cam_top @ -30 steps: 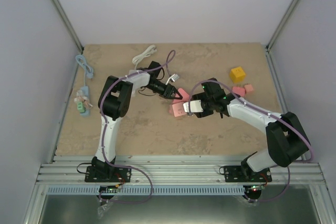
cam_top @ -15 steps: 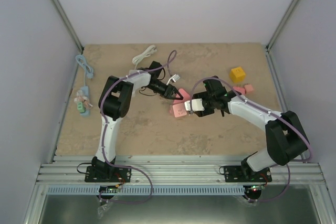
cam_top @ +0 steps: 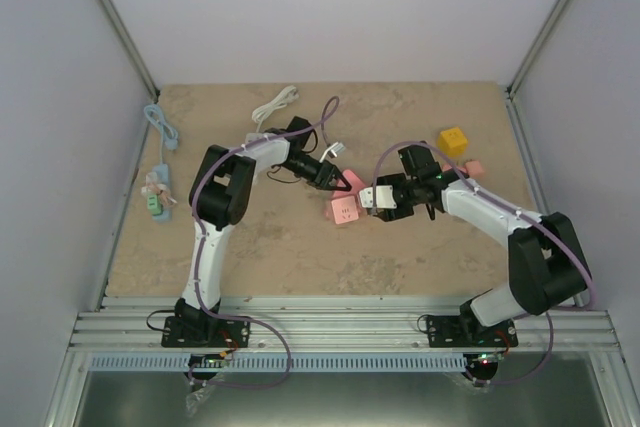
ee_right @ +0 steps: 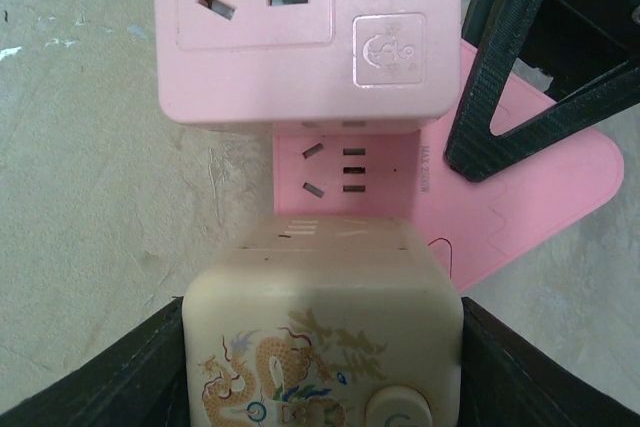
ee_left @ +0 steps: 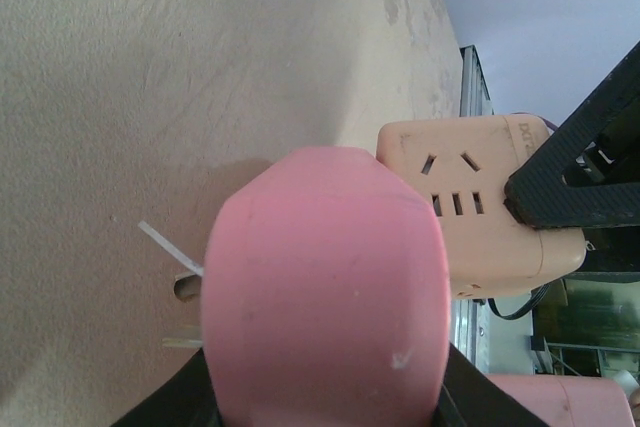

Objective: Pull the plug off the socket
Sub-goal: Remove the plug from the socket.

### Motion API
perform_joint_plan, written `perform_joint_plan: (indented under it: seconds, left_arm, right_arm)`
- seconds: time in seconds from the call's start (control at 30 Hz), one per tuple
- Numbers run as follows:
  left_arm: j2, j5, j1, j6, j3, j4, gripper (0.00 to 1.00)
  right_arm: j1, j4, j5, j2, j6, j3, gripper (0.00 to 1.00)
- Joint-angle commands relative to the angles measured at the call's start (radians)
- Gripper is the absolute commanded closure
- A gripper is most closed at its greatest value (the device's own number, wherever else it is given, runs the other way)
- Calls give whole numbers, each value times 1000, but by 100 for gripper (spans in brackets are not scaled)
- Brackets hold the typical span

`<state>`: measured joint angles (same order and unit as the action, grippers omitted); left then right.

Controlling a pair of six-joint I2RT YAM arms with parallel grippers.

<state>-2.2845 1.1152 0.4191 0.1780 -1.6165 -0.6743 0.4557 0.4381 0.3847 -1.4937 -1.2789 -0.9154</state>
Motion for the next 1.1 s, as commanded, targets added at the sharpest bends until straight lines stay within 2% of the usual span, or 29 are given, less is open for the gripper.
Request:
perform_joint_plan:
  seconds: [0.0, 0.37, 0.6, 0.77, 1.07]
  left_arm:
    - [-67, -187, -22, 16, -8, -40, 100]
    - [-74, -200, -22, 0, -16, -38, 100]
    - [-73, -199, -22, 1, -16, -39, 100]
    - [-70, -195, -22, 4, -14, -37, 100]
    - [-68, -186, -24, 11, -10, -38, 100]
  right_arm:
    - [-30, -57, -44, 75, 1, -36, 83]
    - [12, -171, -118, 123, -3, 25, 83]
    - [69, -215, -209, 79, 7, 34, 83]
    - [64, -228, -187, 90, 35, 31, 83]
    - [-68, -244, -40, 81, 160, -7, 83]
